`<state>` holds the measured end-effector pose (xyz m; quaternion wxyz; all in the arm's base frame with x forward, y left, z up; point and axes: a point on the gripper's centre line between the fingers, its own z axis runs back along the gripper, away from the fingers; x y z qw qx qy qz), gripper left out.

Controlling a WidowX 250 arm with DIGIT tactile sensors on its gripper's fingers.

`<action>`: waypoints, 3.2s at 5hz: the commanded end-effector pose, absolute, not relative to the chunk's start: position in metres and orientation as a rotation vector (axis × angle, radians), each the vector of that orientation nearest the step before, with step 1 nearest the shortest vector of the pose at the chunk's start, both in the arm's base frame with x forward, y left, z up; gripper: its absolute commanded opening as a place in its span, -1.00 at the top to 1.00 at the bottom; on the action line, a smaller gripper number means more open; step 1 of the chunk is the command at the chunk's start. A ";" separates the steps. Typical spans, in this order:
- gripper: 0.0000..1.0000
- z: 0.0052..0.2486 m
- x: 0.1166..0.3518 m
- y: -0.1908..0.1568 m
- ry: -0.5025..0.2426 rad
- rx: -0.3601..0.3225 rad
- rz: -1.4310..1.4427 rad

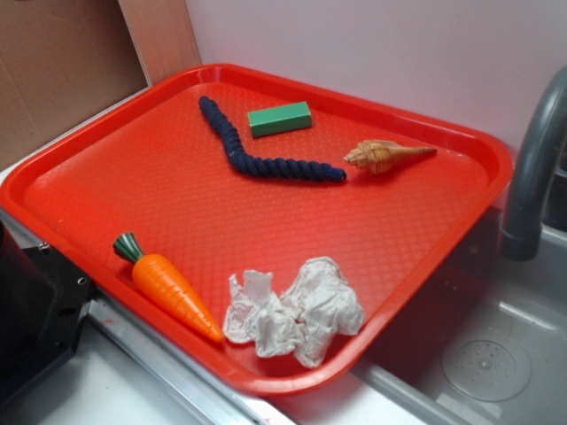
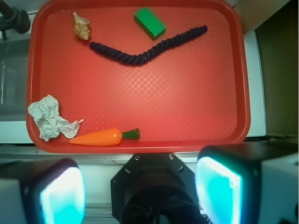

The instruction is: Grab the green block.

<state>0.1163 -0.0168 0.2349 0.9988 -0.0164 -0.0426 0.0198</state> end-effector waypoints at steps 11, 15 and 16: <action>-1.00 0.049 0.328 0.027 -0.221 0.079 -0.230; 1.00 0.027 0.331 0.015 -0.205 0.098 -0.334; 1.00 0.064 0.312 0.007 -0.180 0.074 -0.295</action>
